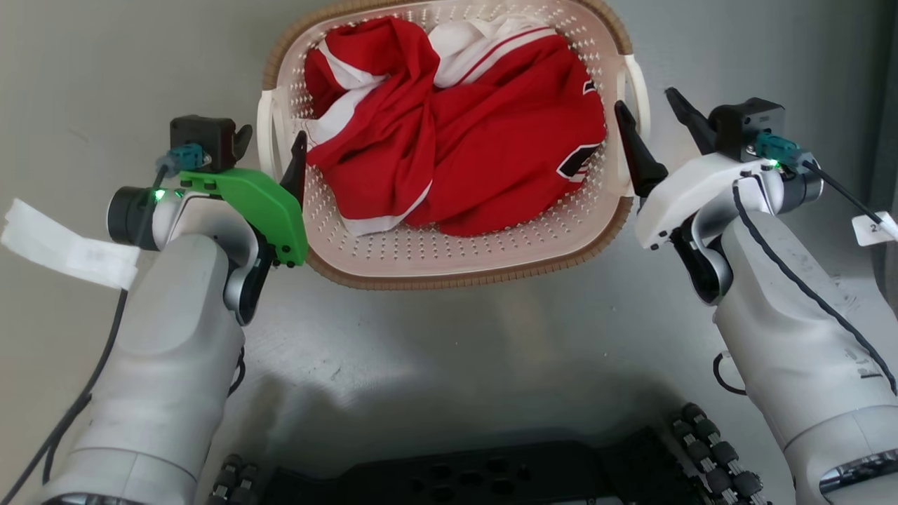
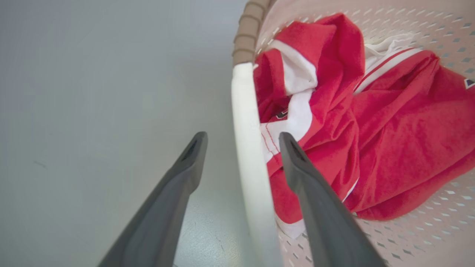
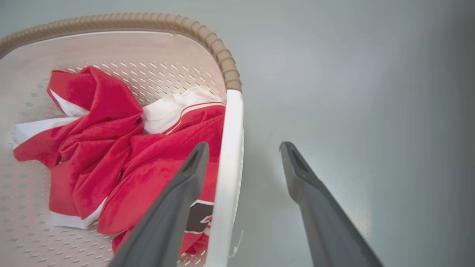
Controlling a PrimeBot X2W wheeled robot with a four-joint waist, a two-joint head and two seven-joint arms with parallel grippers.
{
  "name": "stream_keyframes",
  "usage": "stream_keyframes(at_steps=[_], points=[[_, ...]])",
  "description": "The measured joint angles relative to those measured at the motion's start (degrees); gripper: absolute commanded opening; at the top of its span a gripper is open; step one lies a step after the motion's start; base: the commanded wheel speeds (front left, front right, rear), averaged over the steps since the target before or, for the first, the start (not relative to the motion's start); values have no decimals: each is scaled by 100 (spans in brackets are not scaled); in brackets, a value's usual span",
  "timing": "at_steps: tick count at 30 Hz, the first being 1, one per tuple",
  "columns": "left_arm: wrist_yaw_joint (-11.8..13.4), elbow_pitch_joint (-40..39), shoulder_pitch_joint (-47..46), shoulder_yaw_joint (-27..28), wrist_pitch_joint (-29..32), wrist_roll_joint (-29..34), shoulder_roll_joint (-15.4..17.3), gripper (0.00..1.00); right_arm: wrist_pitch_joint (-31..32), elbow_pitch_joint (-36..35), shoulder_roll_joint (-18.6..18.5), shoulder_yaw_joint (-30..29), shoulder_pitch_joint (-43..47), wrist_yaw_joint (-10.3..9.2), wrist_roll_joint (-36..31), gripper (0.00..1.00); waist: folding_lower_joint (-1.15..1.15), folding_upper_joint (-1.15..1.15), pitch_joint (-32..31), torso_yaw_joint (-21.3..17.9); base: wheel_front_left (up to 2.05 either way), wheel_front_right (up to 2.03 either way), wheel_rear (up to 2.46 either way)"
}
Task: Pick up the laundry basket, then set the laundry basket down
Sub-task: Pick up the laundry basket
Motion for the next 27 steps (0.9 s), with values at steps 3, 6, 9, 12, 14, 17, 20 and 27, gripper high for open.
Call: stream_keyframes(at_steps=[3,6,9,12,14,17,20,27], points=[[-26,179,-130,7,0,-32,-11,100,0,177,8,21,-103,11,9,100,0,0,72,-1,0,0,0],[-29,345,-260,30,0,-94,-37,0,-1,348,12,53,-202,13,15,0,0,0,124,13,0,0,0],[-111,461,-333,-7,0,-104,-120,0,-15,460,78,109,-280,98,46,0,0,0,137,24,0,0,0],[-92,583,-458,7,-8,-152,-186,0,-42,560,155,120,-371,105,83,0,0,0,141,30,0,0,0],[-93,639,-503,0,-11,-152,-188,0,-47,621,164,125,-423,108,111,0,-1,0,138,34,0,0,0],[-103,775,-577,-13,-58,-154,-197,0,-59,708,167,132,-488,111,124,0,0,0,129,42,0,0,0],[-130,827,-610,-27,-64,-165,-209,0,-98,783,178,141,-526,111,144,0,0,0,119,49,0,0,0],[-166,1204,-614,-87,2,-414,-252,0,-98,1171,235,219,-598,164,205,0,0,0,-42,56,0,0,0]])
